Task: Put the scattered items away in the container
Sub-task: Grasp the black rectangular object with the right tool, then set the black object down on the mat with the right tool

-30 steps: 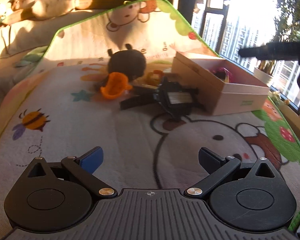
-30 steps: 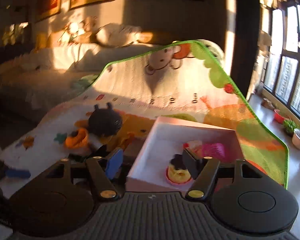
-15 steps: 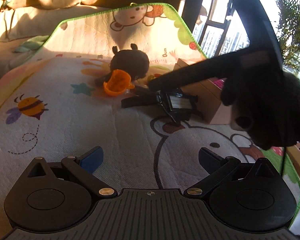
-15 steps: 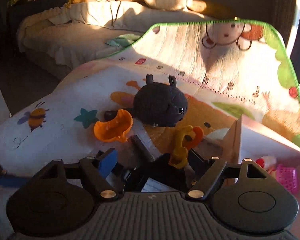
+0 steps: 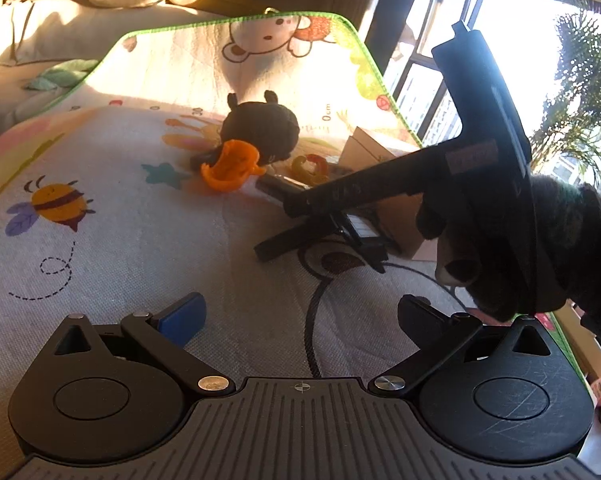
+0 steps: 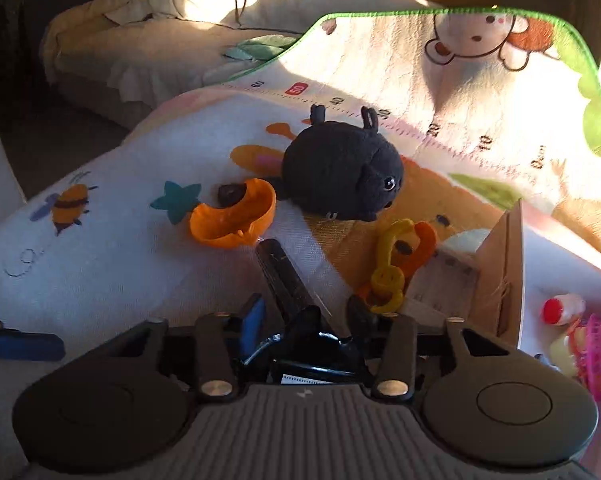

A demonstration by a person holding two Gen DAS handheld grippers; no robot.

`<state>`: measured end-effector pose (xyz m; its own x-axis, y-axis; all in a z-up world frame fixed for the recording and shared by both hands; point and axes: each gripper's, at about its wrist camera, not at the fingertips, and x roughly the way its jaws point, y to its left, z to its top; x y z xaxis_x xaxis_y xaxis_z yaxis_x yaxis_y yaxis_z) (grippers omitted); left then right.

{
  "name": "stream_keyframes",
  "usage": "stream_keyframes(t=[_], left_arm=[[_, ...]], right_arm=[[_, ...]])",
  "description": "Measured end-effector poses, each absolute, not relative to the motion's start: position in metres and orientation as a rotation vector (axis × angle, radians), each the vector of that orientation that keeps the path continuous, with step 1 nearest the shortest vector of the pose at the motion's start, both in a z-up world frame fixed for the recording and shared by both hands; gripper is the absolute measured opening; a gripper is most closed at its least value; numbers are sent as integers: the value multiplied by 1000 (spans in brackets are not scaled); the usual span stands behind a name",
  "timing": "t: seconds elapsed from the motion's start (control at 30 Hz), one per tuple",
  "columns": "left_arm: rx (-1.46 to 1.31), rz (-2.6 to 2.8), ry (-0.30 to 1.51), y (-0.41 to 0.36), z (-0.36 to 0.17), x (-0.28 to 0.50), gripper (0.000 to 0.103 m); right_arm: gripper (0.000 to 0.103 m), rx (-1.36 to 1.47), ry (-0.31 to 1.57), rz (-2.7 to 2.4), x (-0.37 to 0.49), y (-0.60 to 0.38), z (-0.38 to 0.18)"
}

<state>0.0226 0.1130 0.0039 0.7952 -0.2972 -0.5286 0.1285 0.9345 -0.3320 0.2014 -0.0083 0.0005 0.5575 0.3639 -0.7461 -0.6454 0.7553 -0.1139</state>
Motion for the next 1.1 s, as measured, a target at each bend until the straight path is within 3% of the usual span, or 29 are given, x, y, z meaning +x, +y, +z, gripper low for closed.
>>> stream_keyframes(t=[0.03,0.1,0.37,0.57,0.73,0.87,0.93,1.1], left_arm=[[-288,-232,611,113,4,23,103],[-288,-232,611,113,4,23,103],[-282,-293,628,117,6,22,103],[-123,-386,653,101,12,-4,103],[-70,-376,660,94,15,-23,103],[-66,-338,677,94,16,-26,103],[-55,-334,685,91,16,-25,103],[0,-349,682,77,19,-26,103]], right_arm=[[20,-379,785,618,201,-9,3],[19,-318,799,623,199,-13,12],[18,-131,797,736,158,-50,52],[18,-63,882,872,112,-78,58],[41,-104,790,804,79,-100,54],[50,-159,719,663,54,-120,43],[58,-173,726,647,43,-127,34],[65,-207,751,599,37,-141,12]])
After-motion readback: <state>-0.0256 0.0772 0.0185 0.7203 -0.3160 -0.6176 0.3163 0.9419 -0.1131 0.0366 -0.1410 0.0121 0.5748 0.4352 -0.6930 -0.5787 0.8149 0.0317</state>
